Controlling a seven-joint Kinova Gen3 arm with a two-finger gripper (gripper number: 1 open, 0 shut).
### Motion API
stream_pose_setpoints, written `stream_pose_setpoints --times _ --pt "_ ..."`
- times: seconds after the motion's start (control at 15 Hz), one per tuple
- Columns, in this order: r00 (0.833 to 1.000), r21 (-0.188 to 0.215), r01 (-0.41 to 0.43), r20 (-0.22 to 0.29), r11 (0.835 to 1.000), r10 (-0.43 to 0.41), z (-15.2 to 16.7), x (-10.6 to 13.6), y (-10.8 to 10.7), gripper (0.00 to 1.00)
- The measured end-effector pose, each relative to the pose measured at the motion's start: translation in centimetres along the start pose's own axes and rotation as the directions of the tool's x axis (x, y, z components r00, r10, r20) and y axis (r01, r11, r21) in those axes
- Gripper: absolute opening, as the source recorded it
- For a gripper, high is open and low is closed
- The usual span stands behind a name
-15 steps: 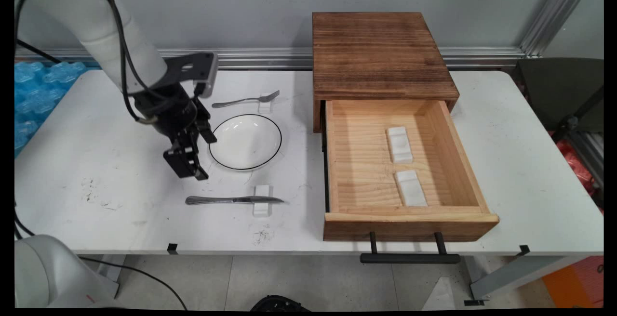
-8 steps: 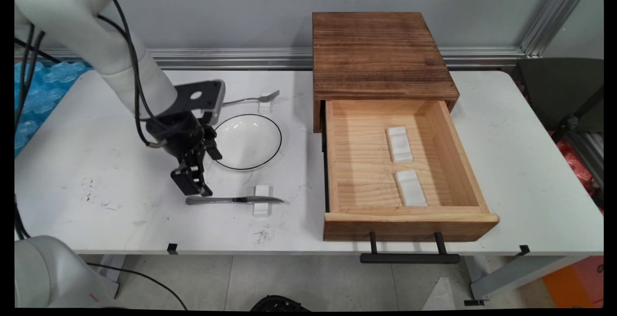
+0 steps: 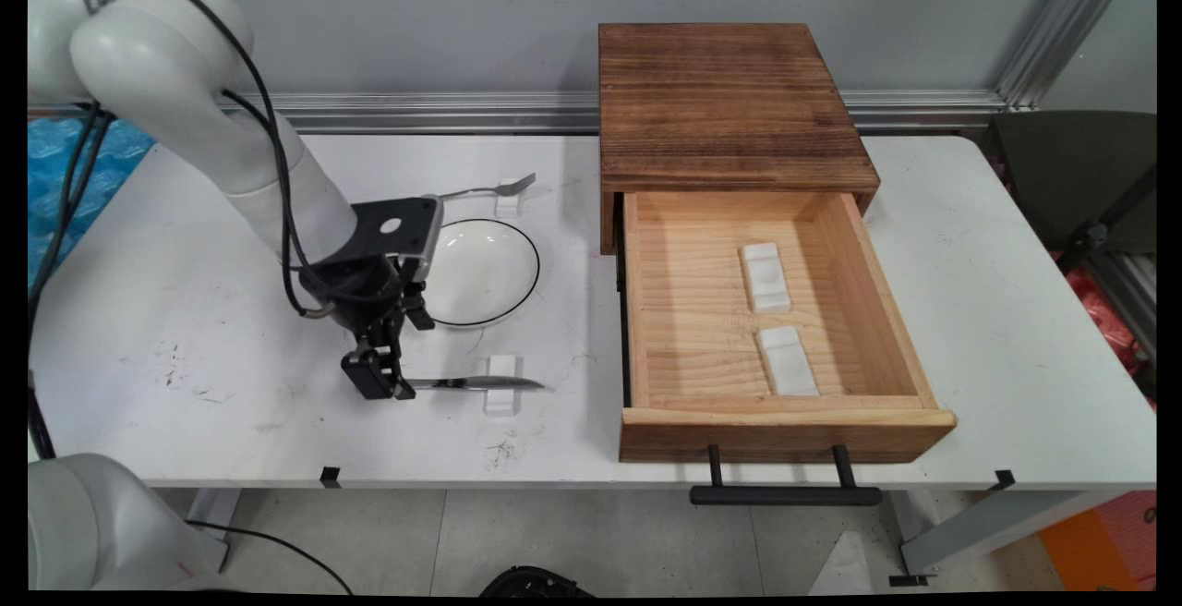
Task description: Pick up the knife from the right of the white plate
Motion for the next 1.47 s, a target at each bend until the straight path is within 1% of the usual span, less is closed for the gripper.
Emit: stream_pose_setpoints --times 0.47,1.07,1.13,1.47 --pt "1.000 0.002 -0.001 -0.010 1.000 0.001 2.1 0.0 0.1 1.00" --pt "0.999 0.000 0.008 -0.033 1.000 -0.008 3.1 0.2 0.1 1.00" --pt "0.999 0.001 0.010 -0.036 1.000 -0.010 3.1 0.3 0.1 0.00" --pt "0.999 -0.008 0.013 -0.039 1.000 -0.013 3.3 0.2 0.4 0.00"
